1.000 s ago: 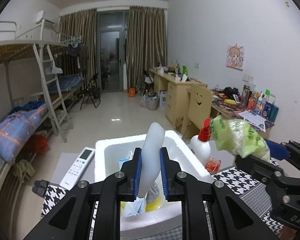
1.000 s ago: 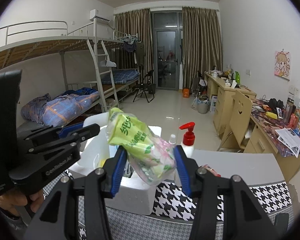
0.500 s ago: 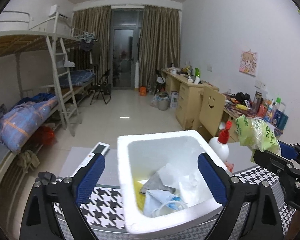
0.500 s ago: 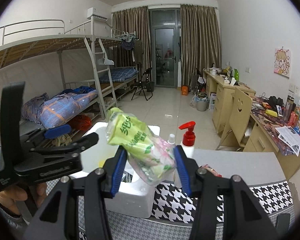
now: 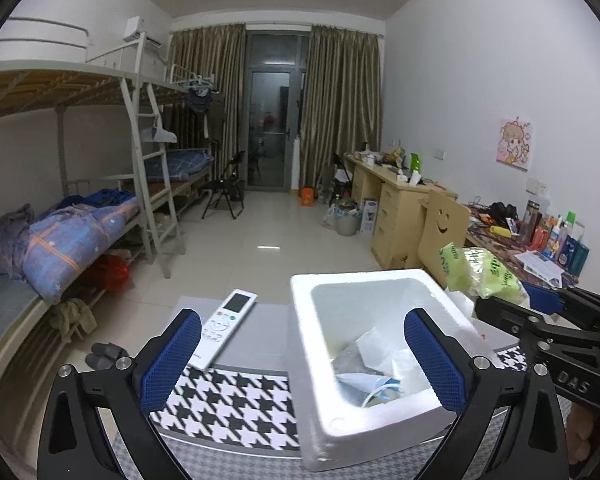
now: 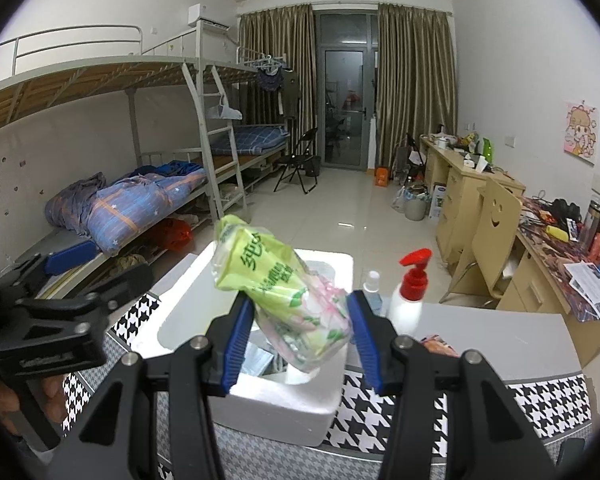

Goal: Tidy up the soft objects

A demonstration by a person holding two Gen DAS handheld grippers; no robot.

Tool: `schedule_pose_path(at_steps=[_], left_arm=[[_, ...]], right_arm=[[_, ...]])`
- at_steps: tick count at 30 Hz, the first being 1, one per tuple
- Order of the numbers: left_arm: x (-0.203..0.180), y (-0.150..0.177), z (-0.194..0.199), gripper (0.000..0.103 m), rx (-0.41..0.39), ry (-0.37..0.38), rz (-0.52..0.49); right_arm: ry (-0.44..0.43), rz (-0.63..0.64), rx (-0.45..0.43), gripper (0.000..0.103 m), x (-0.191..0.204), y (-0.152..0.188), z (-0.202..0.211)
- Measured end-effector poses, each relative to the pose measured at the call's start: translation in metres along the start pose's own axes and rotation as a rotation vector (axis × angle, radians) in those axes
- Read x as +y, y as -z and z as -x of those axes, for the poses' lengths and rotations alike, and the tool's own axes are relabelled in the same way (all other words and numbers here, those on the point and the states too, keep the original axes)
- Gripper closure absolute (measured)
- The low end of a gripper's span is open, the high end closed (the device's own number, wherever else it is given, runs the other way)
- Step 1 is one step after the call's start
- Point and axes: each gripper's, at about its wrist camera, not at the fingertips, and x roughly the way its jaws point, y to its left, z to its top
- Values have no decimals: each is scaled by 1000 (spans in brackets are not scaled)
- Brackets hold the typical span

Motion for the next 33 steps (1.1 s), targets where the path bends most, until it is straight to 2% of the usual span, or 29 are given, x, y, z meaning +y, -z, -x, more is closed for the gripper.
schedule_pose_path(at_steps=[12, 14, 16, 17, 23, 29, 33], left_arm=[[25, 7, 7, 1, -10, -35, 10], [28, 8, 8, 1, -10, -40, 12], [30, 10, 9, 1, -11, -49, 11], [31, 11, 10, 1, -13, -55, 13], [27, 13, 13, 1, -15, -49, 5], [22, 14, 29, 1, -33, -31, 8], [17, 15, 41, 1, -40, -27, -2]], right_arm=[[-18, -14, 53, 50, 7, -7, -38], [-21, -14, 63, 44, 9, -7, -43], [-18, -22, 74, 25, 9, -5, -48], [-10, -30, 77, 23, 7, -4, -51], [-39, -59, 93, 21, 4, -1, -45], [-33, -48, 46, 20, 6, 1, -15], [-16, -56, 10, 10, 8, 6, 9]])
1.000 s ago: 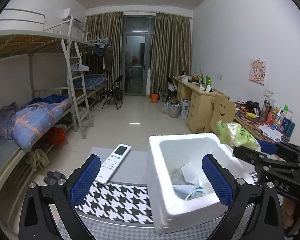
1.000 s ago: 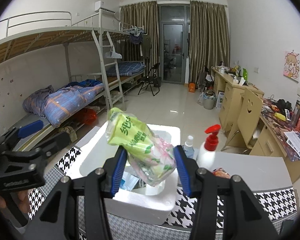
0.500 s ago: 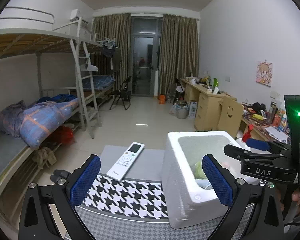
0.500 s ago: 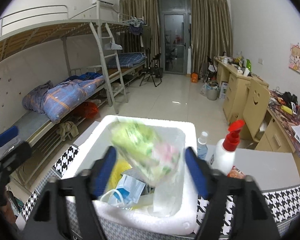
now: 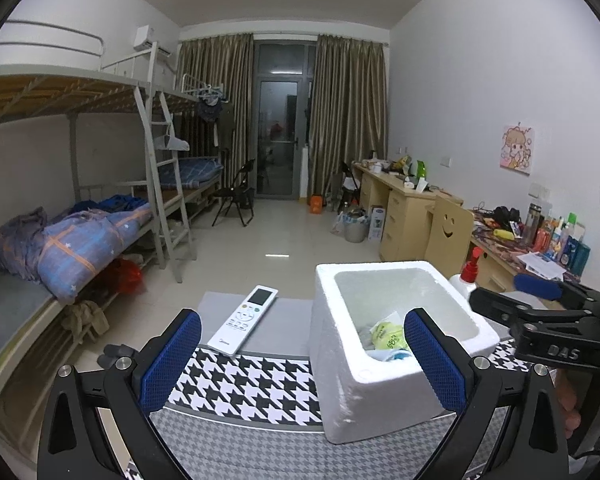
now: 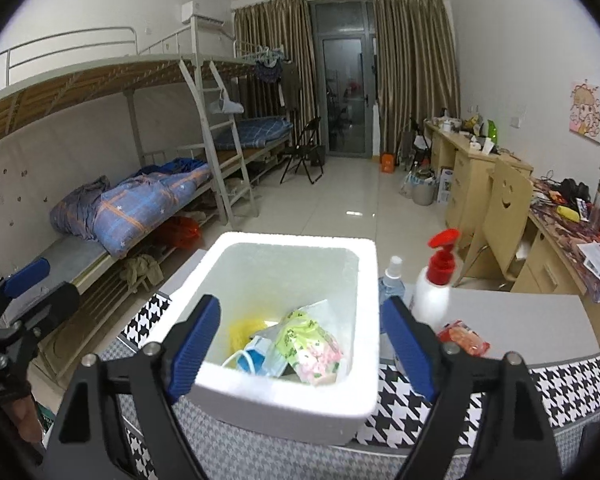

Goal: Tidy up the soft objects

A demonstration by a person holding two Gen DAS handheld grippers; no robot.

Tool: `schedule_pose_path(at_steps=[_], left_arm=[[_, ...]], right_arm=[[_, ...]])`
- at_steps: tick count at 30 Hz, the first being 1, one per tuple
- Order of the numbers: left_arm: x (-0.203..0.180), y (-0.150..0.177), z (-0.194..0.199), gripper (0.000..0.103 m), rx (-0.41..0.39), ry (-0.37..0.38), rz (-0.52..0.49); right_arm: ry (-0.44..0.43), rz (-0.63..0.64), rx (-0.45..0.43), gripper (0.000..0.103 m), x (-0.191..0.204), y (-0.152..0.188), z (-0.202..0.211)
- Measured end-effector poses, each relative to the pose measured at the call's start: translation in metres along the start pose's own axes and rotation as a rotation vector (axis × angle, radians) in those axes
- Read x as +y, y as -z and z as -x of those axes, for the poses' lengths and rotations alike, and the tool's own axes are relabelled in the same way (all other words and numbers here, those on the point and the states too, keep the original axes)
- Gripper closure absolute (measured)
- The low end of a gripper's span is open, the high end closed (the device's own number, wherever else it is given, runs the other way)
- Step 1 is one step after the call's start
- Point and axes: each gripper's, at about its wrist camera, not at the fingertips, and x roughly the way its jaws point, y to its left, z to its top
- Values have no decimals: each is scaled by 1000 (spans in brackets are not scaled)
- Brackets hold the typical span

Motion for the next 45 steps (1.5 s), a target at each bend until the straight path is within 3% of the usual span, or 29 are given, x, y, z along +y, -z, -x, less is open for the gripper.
schedule_pose_path(at_steps=[3, 20, 34, 45], left_arm=[[-3, 2, 11, 1, -6, 6, -3], [-23, 17, 80, 1, -119, 21, -57], [-37, 35, 119, 1, -159, 30, -84], [-45, 54, 139, 1, -186, 62, -87]], right_arm=[[13, 12, -30, 3, 3, 4, 16], [-11, 20, -151, 2, 10, 28, 88], [41, 79, -261, 2, 17, 64, 144], [46, 70, -296, 2, 12, 87, 160]])
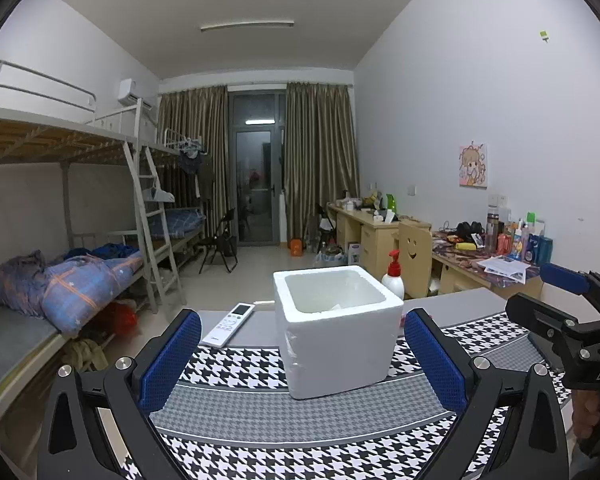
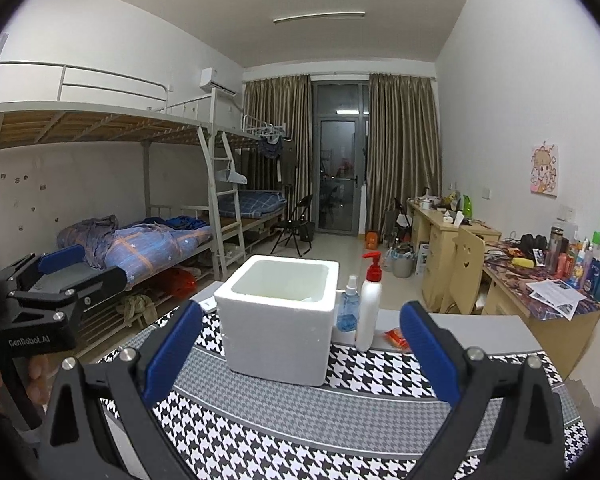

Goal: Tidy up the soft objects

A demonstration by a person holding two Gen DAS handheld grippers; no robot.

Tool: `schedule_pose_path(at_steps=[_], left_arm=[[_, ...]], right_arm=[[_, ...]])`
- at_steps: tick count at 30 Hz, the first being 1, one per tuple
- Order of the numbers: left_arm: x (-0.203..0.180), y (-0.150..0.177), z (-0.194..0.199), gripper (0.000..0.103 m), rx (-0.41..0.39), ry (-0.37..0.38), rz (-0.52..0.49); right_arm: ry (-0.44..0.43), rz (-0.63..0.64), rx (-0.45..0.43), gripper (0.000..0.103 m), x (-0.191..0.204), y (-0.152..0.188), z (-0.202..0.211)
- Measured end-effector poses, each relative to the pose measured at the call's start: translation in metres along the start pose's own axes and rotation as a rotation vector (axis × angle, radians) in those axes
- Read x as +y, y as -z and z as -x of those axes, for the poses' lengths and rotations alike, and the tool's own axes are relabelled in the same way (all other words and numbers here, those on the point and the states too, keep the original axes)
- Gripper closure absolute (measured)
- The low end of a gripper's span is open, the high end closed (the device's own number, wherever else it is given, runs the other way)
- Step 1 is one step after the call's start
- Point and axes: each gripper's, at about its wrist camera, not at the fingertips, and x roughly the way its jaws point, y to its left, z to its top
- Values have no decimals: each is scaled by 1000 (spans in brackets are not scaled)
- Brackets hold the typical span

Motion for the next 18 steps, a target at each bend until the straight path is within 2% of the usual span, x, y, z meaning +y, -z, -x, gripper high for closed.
schedule_pose_path(at_steps=[13, 18], left_arm=[[-8, 16, 14, 1, -15, 7, 4], [-10, 23, 20, 1, -23, 23, 14]], right_arm=[[-1, 10, -34, 2, -1, 25, 22], [-9, -23, -42, 2, -4, 35, 28]])
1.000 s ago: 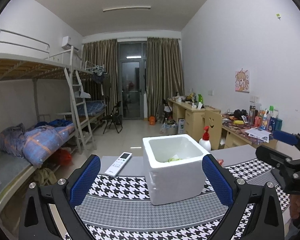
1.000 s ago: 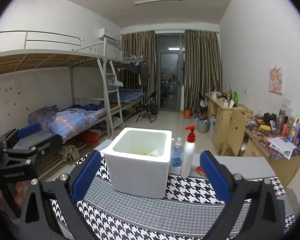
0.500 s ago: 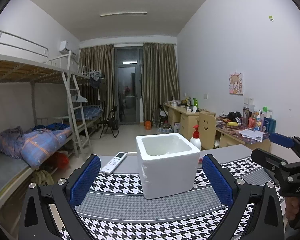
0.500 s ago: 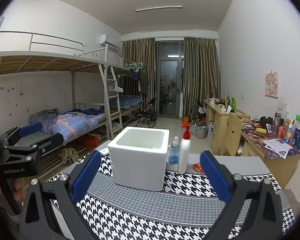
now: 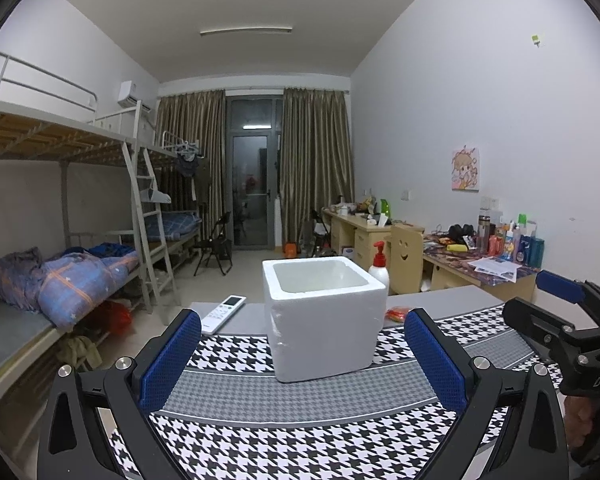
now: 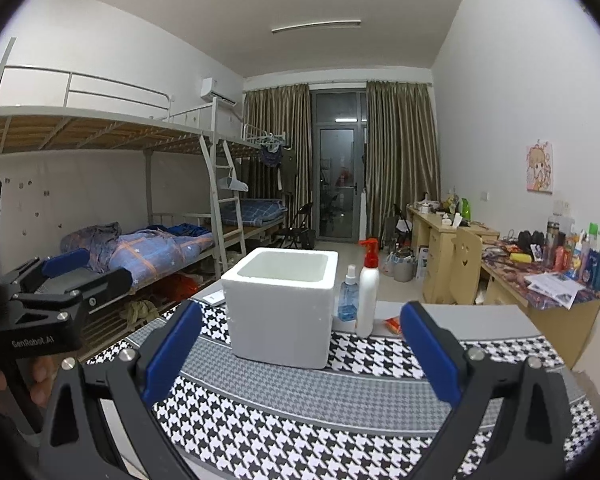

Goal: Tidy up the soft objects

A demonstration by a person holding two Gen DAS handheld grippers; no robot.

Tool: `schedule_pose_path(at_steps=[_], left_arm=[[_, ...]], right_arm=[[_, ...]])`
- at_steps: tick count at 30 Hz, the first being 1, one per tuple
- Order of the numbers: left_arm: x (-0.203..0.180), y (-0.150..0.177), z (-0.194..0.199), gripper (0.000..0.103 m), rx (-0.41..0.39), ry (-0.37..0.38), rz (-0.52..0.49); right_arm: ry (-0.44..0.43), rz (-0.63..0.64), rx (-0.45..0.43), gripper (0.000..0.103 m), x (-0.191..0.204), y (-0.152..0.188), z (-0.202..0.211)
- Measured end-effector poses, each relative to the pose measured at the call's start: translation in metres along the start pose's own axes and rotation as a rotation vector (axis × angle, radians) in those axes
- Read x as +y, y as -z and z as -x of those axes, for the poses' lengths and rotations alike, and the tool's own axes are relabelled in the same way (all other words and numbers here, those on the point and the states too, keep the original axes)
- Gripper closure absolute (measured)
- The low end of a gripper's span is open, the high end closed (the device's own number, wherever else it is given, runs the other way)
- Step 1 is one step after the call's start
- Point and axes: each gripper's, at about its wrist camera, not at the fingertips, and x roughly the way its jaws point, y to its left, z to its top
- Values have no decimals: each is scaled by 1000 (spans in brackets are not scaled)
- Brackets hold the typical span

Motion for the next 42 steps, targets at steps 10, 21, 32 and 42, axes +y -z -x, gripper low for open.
schedule_pose_path(at_steps=[10, 21, 32, 42], left_arm=[[-9, 12, 1, 1, 4, 21, -12], [-10, 24, 0, 1, 18, 27, 8], [-3, 30, 3, 1, 21, 11, 32], [-2, 36, 2, 1, 35, 8, 36]], right_arm=[[13, -19, -6, 2, -2, 14, 10], [18, 8, 3, 2, 4, 29, 14], [53, -4, -4, 2, 1, 40, 21], [48, 0, 11, 2, 2, 44, 20]])
